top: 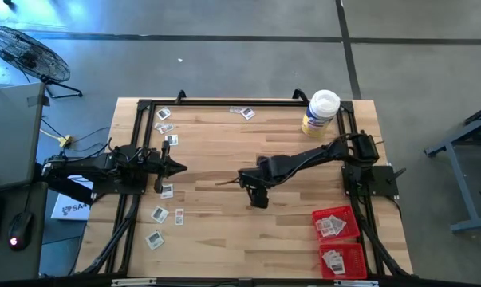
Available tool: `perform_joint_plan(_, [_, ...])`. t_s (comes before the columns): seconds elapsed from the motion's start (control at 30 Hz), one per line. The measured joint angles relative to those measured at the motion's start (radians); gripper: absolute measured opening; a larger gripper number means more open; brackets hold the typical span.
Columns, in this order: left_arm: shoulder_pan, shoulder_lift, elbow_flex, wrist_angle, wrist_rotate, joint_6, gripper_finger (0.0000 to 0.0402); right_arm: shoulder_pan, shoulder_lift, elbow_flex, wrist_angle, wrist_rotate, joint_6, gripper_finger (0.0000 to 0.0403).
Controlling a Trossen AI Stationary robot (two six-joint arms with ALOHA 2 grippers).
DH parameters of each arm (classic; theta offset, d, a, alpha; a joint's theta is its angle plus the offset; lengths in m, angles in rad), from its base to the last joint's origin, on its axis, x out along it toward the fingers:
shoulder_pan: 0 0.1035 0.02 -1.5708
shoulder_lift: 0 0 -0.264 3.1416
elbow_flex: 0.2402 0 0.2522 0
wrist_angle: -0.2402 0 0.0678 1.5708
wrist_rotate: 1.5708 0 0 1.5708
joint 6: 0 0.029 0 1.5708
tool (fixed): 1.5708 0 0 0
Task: Pick & Place First Aid Supplies
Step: Put the white towelette pack into the bottom red bin
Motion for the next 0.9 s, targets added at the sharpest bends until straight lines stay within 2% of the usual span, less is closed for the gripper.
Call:
perform_joint_plan(0.17, [0.000, 0.000, 0.000, 0.000, 0.000, 0.000, 0.0001, 0.011, 0.041, 0.000, 0.005, 0.014, -0.009, 0.0193])
perform_joint_plan(0.33, [0.000, 0.000, 0.000, 0.000, 0.000, 0.000, 0.0001, 0.013, 0.075, 0.000, -0.009, 0.082, -0.030, 0.0193])
perform_joint_plan(0.63, [0.000, 0.000, 0.000, 0.000, 0.000, 0.000, 0.0001, 0.015, 0.088, 0.006, -0.031, 0.072, -0.050, 0.0193])
perform_joint_plan(0.9, [0.000, 0.000, 0.000, 0.000, 0.000, 0.000, 0.0001, 0.017, 0.046, 0.004, -0.076, 0.073, -0.020, 0.0193])
